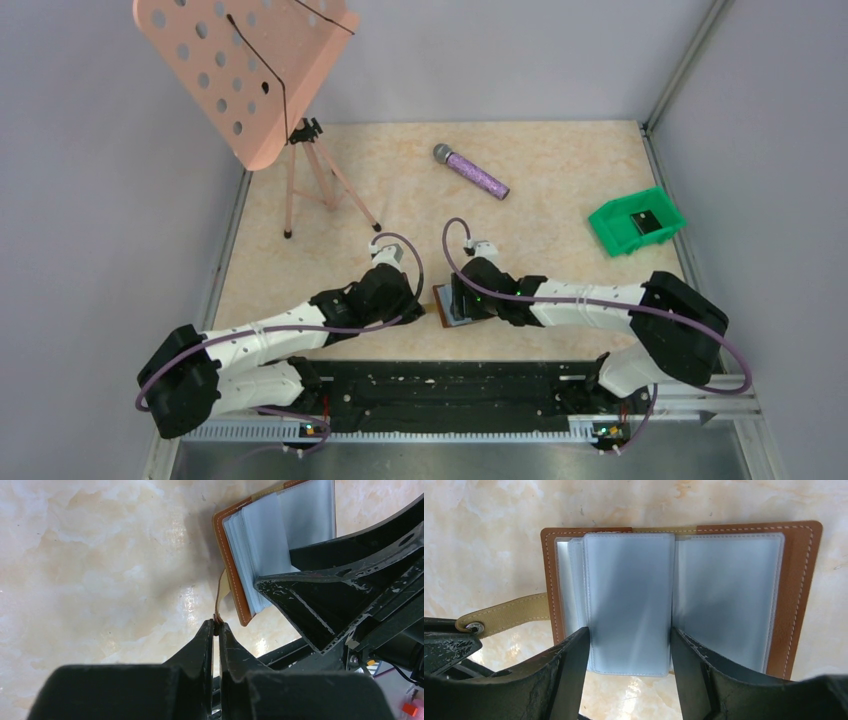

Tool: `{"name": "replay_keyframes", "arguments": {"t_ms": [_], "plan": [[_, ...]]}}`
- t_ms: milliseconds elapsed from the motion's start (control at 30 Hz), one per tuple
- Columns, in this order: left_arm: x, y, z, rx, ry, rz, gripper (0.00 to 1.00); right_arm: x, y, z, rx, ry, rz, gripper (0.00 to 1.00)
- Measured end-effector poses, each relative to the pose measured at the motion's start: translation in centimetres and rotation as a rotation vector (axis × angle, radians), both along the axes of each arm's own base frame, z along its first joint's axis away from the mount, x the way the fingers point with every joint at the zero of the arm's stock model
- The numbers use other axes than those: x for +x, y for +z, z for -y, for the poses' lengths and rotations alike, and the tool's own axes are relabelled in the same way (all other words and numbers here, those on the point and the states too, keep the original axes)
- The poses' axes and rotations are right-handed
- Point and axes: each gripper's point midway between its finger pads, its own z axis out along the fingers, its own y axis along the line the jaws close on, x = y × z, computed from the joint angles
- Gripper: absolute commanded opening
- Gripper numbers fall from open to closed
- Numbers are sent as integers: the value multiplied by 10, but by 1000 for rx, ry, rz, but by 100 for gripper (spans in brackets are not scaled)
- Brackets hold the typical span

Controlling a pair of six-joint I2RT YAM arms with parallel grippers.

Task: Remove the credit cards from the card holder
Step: Remove the credit card from the card holder.

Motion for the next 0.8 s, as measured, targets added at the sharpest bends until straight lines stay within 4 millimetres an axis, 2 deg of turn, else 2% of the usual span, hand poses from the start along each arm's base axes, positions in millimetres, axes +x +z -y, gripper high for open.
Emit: {"name": "replay_keyframes", "arguments": {"t_ms": [367, 500, 800], "plan": [[-1, -2, -1, 4, 0, -3, 0, 2, 9, 18, -45, -46, 29, 63], [-1, -2, -1, 4, 0, -3, 0, 3, 12, 19, -43, -50, 37, 59], [-1, -5, -2, 13, 0, -10, 0, 3, 20, 23, -40, -55, 55, 58]]}}
